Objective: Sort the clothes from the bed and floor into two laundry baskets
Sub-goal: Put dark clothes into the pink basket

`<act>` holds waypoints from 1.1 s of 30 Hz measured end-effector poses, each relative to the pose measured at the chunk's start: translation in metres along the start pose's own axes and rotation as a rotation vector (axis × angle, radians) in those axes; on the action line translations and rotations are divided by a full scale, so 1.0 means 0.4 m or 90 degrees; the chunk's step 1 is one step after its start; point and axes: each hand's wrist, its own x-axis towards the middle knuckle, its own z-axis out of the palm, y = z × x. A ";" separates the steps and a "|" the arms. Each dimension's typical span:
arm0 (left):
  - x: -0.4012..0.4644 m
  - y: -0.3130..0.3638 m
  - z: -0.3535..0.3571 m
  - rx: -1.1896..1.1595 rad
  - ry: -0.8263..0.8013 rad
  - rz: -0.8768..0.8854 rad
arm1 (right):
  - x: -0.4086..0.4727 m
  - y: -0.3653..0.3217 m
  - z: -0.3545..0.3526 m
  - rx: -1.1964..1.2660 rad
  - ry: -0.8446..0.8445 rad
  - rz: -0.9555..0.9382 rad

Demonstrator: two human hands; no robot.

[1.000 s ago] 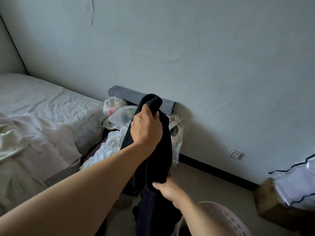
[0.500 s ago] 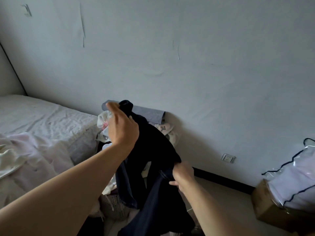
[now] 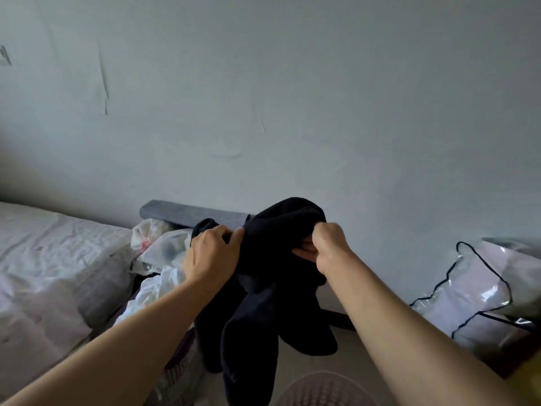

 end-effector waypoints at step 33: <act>-0.331 0.153 0.587 -0.093 -0.470 0.104 | 0.017 0.167 -0.505 0.210 0.178 0.099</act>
